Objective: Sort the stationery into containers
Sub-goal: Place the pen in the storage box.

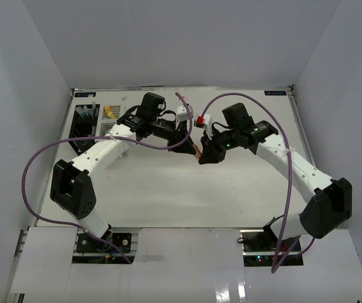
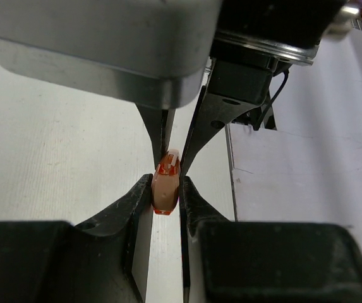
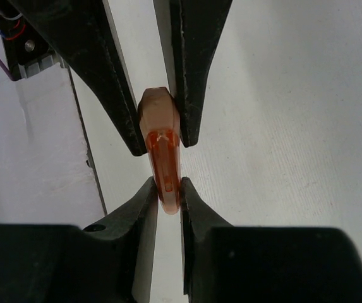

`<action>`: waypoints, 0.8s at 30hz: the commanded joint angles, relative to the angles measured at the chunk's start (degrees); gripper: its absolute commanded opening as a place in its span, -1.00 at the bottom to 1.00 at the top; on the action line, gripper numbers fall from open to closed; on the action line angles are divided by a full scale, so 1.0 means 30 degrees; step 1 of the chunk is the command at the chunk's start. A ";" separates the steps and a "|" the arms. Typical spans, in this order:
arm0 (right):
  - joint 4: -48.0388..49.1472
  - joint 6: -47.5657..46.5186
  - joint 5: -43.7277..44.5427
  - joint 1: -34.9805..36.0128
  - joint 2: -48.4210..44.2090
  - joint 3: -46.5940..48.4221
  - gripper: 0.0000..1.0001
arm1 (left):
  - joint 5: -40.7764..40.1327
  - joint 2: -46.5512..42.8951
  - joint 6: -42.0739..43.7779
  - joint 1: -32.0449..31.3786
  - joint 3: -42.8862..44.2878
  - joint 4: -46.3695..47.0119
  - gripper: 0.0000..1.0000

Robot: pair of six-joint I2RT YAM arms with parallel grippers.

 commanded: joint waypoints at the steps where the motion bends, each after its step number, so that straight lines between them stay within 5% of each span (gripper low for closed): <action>1: 0.6274 0.1472 -0.0349 -0.0063 -0.1274 0.1159 -0.85 | 0.1425 0.0110 -0.0226 -0.1459 -0.0432 -0.1519 -1.00; 15: 0.9060 0.2881 0.0209 -0.0444 -0.2564 0.0075 -0.85 | 0.1221 -0.0153 -0.0520 -0.1870 -0.0901 -0.1460 -1.00; 20: 0.8708 0.2823 -0.0173 -0.0444 -0.2972 -0.1066 -0.85 | -0.1443 -0.0504 -0.0959 -0.1812 -0.0081 -0.1460 -0.57; 24: 0.8620 0.2822 0.0032 -0.0444 -0.3792 -0.2297 -0.85 | -0.2326 -0.0915 -0.1164 -0.1577 0.0564 -0.1168 -0.53</action>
